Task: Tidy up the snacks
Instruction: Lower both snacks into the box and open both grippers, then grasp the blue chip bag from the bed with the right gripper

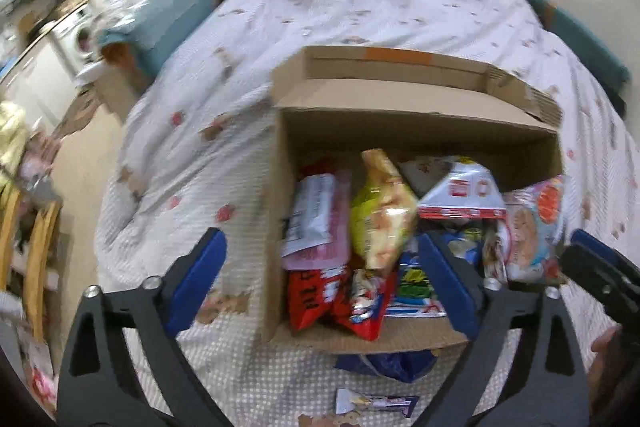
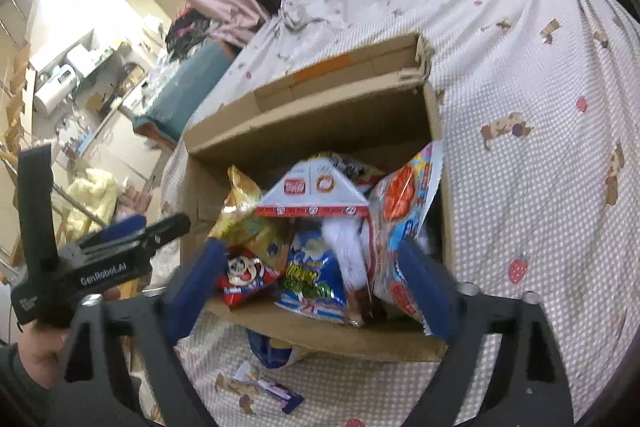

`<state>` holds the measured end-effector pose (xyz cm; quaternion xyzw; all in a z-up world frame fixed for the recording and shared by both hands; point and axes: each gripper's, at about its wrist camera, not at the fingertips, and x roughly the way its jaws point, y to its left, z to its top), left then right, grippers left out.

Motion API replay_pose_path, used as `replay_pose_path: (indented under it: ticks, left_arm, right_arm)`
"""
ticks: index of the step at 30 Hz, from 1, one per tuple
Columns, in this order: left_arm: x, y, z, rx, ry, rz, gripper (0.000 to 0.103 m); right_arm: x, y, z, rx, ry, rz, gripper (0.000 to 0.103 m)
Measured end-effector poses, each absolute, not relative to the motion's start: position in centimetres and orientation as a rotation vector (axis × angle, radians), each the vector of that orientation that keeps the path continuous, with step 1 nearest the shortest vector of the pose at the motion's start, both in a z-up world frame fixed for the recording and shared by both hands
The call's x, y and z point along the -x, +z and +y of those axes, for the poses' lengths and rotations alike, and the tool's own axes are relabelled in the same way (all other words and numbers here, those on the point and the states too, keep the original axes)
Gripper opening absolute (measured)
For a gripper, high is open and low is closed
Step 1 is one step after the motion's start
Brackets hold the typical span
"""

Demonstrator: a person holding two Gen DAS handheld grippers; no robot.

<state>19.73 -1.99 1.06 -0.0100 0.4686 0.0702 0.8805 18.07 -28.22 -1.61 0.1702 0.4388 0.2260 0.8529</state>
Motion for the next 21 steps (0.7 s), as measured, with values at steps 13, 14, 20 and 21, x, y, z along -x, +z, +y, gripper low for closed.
replay_pose_path:
  ticks: [13,14,20,21]
  left_arm:
    - [-15.8,2.2,0.4,0.136,0.151,0.923,0.098]
    - [-15.4,2.4,0.5,0.138,0.152,0.917,0.100]
    - [-12.5,3.5,1.3,0.155,0.148,0.862,0.101]
    - [-12.1,3.5,1.4,0.150,0.143,0.858,0.101]
  right_arm:
    - [-16.1,-0.2,-28.0,-0.314,0.454,0.886,0.103]
    - [-15.7,0.1,-28.0,-0.310,0.452,0.880,0.103]
    - [-13.8,1.0,-28.3,-0.330,0.450,0.868,0.103]
    - [-13.5,1.0,-28.4,-0.330,0.448,0.870,0.103]
